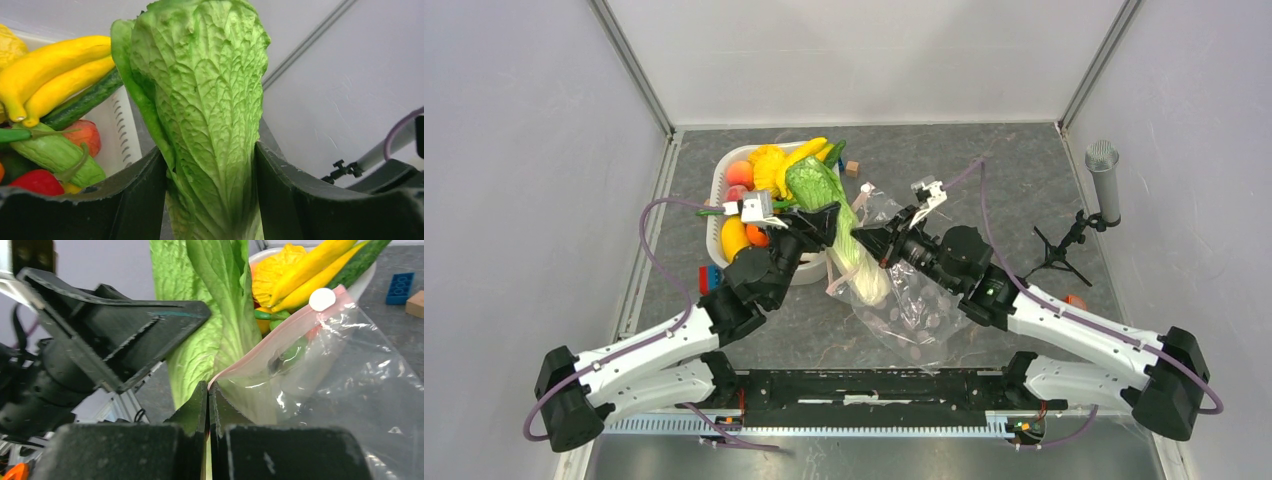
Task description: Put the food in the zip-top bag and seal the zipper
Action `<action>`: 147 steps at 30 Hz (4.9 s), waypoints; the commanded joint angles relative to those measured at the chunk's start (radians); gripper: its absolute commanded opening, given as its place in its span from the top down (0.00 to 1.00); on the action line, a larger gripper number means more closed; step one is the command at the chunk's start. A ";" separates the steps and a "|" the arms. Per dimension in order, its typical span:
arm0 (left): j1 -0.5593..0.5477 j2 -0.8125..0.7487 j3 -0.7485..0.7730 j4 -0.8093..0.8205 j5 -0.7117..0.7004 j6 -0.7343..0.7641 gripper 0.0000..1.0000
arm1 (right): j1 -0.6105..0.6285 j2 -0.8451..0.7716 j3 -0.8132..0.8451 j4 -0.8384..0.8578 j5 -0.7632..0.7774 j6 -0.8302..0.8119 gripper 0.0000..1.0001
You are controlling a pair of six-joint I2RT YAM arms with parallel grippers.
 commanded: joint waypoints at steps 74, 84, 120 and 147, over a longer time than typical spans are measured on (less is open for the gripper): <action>0.059 -0.169 0.121 -0.635 0.607 -0.061 0.10 | -0.308 -0.147 -0.266 0.573 -0.434 0.210 1.00; 0.063 -0.309 0.197 -0.621 0.699 -0.037 0.08 | -0.309 -0.190 -0.267 0.430 -0.468 0.102 1.00; 0.472 0.135 0.334 -0.689 1.529 0.241 0.08 | -0.308 -0.297 -0.032 -0.030 -0.727 -0.143 1.00; 0.448 0.149 0.349 -0.957 1.539 0.334 0.00 | -0.308 -0.247 -0.079 -0.032 -0.568 -0.129 1.00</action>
